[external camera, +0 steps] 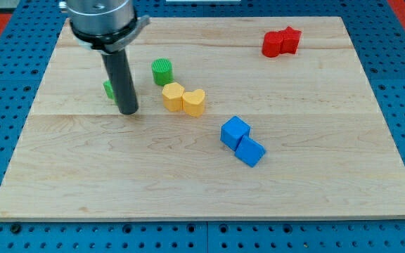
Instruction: Push the blue triangle parallel to the right of the blue cube
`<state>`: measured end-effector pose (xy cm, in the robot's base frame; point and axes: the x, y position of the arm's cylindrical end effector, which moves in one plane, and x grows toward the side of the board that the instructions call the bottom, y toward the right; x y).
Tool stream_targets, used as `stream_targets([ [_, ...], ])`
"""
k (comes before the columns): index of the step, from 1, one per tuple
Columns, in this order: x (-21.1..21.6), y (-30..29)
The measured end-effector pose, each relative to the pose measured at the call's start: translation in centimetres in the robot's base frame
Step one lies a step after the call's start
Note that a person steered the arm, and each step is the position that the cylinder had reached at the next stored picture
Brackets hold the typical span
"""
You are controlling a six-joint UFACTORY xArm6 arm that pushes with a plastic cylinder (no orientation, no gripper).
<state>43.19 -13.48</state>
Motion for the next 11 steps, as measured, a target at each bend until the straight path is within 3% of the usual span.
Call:
stream_targets([
  [3, 0.9, -2.2],
  [5, 7.5, 6.6],
  [8, 8.8, 27.1],
  [10, 8.4, 26.6],
  [11, 4.2, 27.9],
])
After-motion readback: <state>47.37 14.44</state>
